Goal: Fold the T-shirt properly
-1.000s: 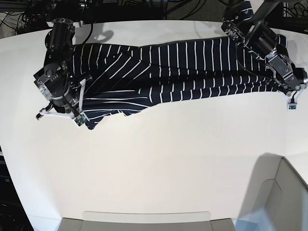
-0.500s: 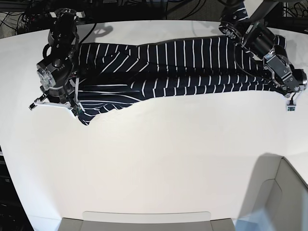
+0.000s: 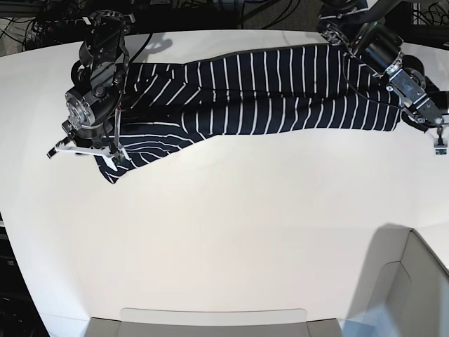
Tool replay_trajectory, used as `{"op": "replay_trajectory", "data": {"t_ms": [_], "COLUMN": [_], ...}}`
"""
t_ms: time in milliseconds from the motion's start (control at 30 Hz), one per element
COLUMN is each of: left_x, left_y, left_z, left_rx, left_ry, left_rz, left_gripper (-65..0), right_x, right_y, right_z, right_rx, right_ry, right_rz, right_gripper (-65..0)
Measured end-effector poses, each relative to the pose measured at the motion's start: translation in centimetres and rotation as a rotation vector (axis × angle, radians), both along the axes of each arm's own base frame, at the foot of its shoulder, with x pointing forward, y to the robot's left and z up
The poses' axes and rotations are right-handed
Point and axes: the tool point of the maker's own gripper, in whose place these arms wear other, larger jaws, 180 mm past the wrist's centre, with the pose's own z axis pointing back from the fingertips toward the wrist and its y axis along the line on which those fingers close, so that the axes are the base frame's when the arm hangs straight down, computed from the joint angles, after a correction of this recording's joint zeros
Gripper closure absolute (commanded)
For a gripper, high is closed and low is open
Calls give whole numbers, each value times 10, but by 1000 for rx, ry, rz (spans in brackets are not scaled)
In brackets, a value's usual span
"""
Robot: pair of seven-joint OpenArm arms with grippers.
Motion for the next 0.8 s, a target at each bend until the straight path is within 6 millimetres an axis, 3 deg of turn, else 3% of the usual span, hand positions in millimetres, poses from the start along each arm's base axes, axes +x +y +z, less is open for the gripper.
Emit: {"op": "replay_trajectory", "data": {"t_ms": [167, 433, 800], "left_x": [3, -24, -23], "left_y": [-5, -4, -17], "left_z": [1, -12, -20], "left_rx": [-4, -6, -119], "left_ry": [-17, 63, 24], "left_rz": [-4, 9, 49], "left_gripper": [-158, -160, -161], "right_x": [2, 2, -21], "right_y": [6, 4, 3], "right_z": [0, 0, -18], "right_rx": [-1, 0, -5], "right_ry": [-1, -1, 71], "right_rz": [22, 17, 15], "right_gripper": [0, 0, 0]}}
